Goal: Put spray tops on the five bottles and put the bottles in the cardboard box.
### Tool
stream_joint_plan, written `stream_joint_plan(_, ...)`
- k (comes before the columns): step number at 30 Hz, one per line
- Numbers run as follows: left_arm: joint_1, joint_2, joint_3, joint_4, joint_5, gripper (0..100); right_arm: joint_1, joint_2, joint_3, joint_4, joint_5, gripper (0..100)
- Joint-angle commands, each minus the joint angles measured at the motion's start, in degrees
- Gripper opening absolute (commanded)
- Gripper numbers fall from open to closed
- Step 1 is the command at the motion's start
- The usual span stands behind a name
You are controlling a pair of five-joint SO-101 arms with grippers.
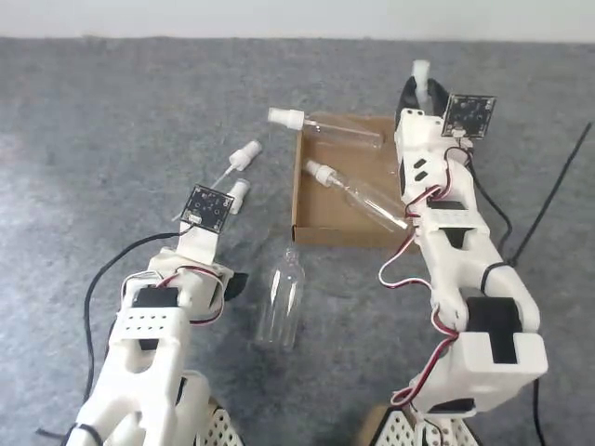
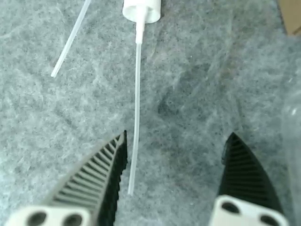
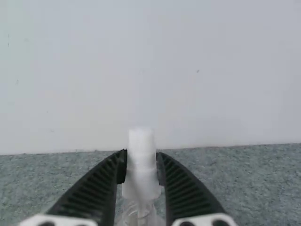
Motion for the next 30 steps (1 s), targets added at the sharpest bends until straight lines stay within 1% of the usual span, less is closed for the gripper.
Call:
stream_joint_plan(1, 0.18, -1.85, -0.31, 0.44, -0.62, 31, 0.40, -0.40, -0.26, -1.10, -0.09, 10.0)
stream_joint_plan(3, 0.18, -1.85, -0.31, 0.44, -0.62, 31, 0.22, -0.84, 0.00, 0.57, -0.09, 14.5)
stream_joint_plan(5, 0.18, -1.85, -0.31, 0.44, -0.62, 31, 0.04, -0.84, 0.00, 1.36, -0.09, 16.6)
stream_joint_plan(23, 0.18, -1.85, -0.31, 0.44, -0.62, 31, 0.04, -1.01, -0.18, 1.45, 0.00, 16.9)
stream_joint_plan(24, 0.18, -1.85, -0.31, 0.44, -0.62, 31, 0.04, -1.10, -0.26, 1.54, 0.53, 16.9)
stream_joint_plan(28, 0.18, -1.85, -0.31, 0.44, -0.62, 31, -1.10, -2.51, 0.09, 1.63, 6.51, 17.0)
stream_joint_plan(30, 0.18, -1.85, -0.31, 0.44, -0.62, 31, -1.89, -3.12, 0.09, 1.63, 7.03, 17.0)
